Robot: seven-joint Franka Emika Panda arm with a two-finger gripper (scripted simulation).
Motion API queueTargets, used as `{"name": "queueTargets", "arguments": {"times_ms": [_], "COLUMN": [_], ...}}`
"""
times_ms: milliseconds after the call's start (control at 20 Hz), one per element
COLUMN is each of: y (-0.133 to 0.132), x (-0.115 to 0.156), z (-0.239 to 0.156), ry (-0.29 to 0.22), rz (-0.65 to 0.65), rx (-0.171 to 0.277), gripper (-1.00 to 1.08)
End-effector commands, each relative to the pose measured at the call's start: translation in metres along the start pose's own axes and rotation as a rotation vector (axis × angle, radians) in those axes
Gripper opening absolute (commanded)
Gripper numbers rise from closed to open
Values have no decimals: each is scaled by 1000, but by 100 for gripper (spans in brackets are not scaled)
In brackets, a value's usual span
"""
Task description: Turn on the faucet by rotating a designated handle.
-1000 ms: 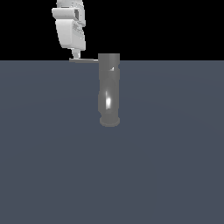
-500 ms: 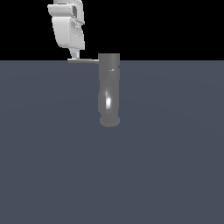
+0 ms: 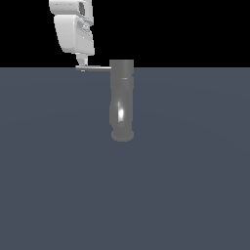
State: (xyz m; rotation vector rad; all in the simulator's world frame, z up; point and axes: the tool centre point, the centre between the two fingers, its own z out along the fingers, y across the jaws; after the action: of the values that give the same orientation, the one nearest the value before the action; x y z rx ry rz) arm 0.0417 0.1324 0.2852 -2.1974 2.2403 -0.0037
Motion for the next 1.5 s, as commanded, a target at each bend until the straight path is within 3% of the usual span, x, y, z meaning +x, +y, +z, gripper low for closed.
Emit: {"name": "queueTargets", "arguments": {"times_ms": [0, 400, 1450], "y": [9, 22, 75], "x": [-1, 1, 57], "z": [0, 0, 0], "ry": [1, 1, 1], "rz": [-3, 0, -2], "rx": [-4, 0, -3], "gripper": [-100, -100, -100]}}
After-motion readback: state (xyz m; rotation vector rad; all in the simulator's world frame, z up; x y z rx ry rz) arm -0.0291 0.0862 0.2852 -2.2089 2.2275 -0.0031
